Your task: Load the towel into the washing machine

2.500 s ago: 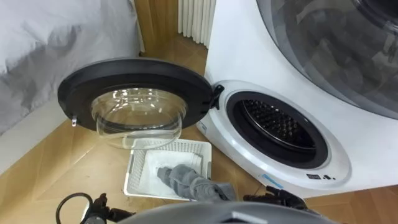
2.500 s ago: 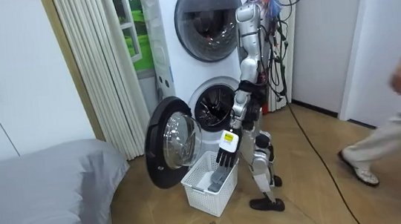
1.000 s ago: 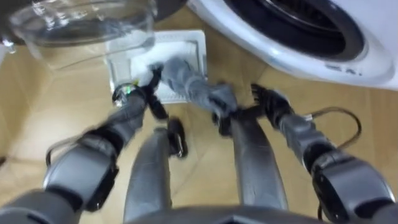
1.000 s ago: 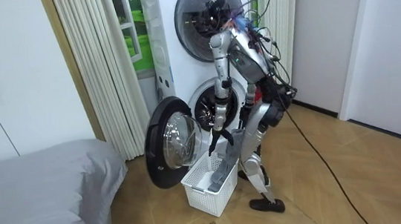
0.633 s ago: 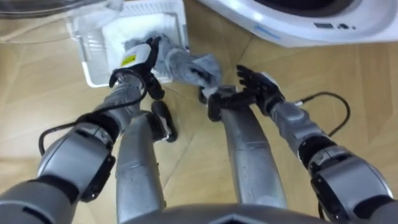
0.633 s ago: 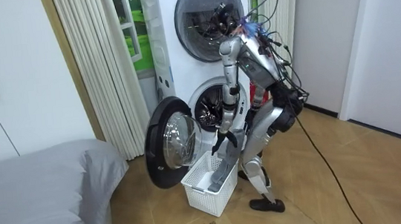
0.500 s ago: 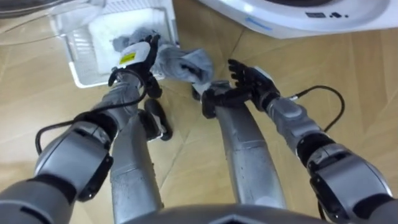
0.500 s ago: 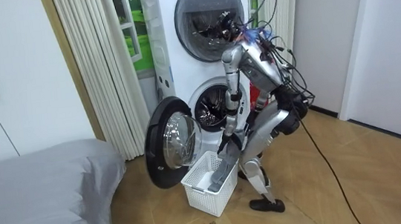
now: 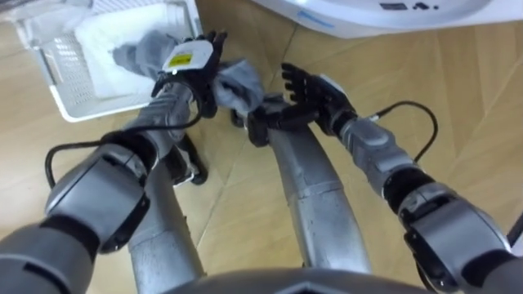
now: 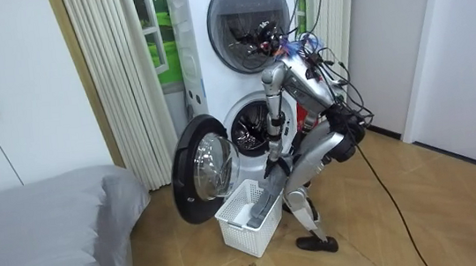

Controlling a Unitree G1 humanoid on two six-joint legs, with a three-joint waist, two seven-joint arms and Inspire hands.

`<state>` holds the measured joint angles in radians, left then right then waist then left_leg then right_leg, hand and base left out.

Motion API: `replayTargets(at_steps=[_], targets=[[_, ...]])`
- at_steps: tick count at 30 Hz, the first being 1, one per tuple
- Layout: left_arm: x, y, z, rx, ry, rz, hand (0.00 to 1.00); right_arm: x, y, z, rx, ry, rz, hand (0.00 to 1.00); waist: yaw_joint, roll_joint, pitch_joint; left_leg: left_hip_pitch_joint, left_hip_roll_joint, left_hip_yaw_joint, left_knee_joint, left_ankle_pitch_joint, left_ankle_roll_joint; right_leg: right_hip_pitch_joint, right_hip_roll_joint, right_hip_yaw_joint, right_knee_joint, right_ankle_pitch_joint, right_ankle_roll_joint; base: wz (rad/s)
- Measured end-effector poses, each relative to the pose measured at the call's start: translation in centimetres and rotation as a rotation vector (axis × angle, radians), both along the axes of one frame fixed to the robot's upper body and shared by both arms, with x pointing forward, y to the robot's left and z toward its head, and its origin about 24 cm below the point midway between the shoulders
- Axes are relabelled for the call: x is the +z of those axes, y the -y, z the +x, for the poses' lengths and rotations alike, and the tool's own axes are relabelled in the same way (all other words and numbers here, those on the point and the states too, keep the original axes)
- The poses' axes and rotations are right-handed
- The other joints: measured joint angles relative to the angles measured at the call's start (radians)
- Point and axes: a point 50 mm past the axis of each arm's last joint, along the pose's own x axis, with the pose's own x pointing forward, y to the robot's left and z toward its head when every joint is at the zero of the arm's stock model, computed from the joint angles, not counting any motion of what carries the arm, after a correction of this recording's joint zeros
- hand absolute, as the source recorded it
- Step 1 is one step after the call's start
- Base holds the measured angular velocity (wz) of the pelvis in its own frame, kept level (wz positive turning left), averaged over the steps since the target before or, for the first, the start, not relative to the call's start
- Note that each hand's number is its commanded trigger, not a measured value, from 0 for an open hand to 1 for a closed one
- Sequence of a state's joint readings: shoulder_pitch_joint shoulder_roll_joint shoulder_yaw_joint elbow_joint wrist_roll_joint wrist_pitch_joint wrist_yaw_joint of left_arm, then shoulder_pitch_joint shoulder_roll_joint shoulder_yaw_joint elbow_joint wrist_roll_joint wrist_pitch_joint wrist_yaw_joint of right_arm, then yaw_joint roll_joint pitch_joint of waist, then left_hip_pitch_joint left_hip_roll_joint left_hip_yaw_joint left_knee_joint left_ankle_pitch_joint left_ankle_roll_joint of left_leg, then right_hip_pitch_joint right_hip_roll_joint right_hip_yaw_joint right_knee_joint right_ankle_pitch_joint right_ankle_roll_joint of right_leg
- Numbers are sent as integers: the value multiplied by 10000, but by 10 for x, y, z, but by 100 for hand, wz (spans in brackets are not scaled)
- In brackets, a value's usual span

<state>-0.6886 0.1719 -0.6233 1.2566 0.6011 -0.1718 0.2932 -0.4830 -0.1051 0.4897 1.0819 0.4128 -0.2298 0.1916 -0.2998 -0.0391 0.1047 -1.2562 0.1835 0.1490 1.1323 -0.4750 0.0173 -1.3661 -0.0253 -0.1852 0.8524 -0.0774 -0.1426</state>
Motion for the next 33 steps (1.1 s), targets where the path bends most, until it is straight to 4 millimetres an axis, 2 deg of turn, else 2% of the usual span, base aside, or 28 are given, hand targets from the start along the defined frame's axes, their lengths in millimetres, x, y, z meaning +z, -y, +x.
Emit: replayTargets(at_steps=[8, 11, 20, 23, 29, 31, 33], targets=[[8, 0, 6, -48, 253, 46, 100, 1, -1, 1, -95, 91, 109, 0, -41, -60, -15, -184, -11, -79, 50, -23, -34, -125, 8, -80, -18, 1, -8, 0], [9, -1, 7, -47, 244, 71, 100, 1, -2, 1, -41, 91, 70, 0, -14, -113, -34, -140, -36, -72, 49, -33, -109, -124, 28, -70, -8, 32, -70, -4], [7, 1, 6, -372, -91, 71, 100, -1, 2, 1, -105, -8, 12, 0, 70, -122, -38, -50, -49, -65, 33, -43, -122, -56, 30, -51, -12, 44, -86, -1], [3, 0, 2, -411, -203, -14, 100, -4, 3, -2, -134, -130, -46, 0, 133, -118, -38, 215, -50, -61, -49, -43, -127, 209, 15, -72, -58, 19, -89, 0], [-4, 1, -5, -403, -213, -401, 100, -18, 15, -14, -485, -743, -397, 0, 554, -118, -41, 1193, -91, 11, -474, -5, -143, 1159, 2, -93, -392, 18, -80, 0], [-4, -4, -6, -33, -86, -696, 100, -25, 19, -22, -619, -1016, -465, 0, 588, -113, -48, 1769, -191, 12, -930, 69, -132, 1747, -3, -87, -797, 74, 3, 10], [-2, -6, -5, 212, 214, -870, 100, -31, 23, -28, -768, -1250, -564, 0, 617, -109, -51, 2189, -237, 37, -1277, 259, -143, 2178, -5, -93, -1097, 154, -3, 8]])
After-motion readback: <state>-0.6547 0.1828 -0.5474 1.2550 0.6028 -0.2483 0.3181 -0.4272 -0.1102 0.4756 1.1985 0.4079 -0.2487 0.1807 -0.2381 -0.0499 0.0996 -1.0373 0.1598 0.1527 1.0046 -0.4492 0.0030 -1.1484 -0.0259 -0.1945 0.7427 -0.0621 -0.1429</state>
